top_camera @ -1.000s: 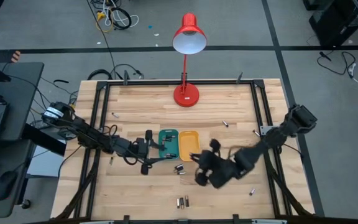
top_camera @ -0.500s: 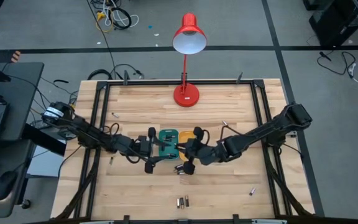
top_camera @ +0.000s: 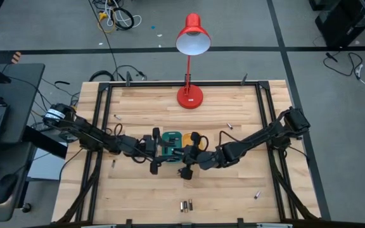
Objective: Sort batteries
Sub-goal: Put the black battery into the blue bin
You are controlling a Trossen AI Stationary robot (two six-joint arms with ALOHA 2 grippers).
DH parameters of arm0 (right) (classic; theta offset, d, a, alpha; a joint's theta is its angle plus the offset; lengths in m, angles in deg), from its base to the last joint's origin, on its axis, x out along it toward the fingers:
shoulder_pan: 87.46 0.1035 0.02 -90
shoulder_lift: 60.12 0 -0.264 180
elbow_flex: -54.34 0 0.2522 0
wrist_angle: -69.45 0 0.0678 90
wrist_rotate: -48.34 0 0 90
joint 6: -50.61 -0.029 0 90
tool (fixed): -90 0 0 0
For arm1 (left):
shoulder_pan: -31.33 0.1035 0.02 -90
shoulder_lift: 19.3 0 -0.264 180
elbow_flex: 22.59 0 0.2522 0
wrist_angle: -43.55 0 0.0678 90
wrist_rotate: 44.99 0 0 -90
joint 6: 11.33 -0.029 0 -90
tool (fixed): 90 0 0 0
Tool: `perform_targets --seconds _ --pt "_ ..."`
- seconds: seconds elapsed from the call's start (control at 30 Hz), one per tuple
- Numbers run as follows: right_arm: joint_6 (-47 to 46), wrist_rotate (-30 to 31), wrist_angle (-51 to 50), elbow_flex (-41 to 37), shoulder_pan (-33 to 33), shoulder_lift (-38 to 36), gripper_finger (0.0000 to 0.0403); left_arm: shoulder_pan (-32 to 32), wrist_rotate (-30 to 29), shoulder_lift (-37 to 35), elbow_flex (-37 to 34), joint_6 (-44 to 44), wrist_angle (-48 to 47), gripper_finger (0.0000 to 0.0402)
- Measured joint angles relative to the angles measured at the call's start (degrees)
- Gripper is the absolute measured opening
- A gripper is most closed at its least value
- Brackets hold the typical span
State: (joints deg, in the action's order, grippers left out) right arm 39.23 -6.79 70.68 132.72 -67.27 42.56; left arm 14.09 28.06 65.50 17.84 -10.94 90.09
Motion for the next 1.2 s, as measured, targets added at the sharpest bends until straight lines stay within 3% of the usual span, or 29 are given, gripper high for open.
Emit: perform_targets --seconds 0.33,0.5,0.8,1.0,1.2 --pt "0.0 -0.5 -1.4 0.0 -0.1 -0.1 0.0034 0.0 0.2 0.0 0.0 -1.4 0.0 0.0062" --pt "-2.8 -1.5 -4.5 0.1 0.0 -0.1 0.0071 0.0 -0.4 0.0 0.0 -1.6 -1.4 0.0061" --pt "-14.0 0.0 -21.0 0.0 0.0 -0.1 0.0194 0.3 -13.9 0.0 -1.6 5.9 -9.5 0.0073" --pt "-20.1 1.6 -27.3 0.0 -1.0 -1.4 0.0232 3.8 -9.8 0.0 -1.6 15.8 -17.9 0.0091" --pt "-20.9 5.4 -32.6 0.0 -2.0 -4.9 0.0236 5.3 -7.9 0.0 -1.6 17.9 -20.9 0.0130"
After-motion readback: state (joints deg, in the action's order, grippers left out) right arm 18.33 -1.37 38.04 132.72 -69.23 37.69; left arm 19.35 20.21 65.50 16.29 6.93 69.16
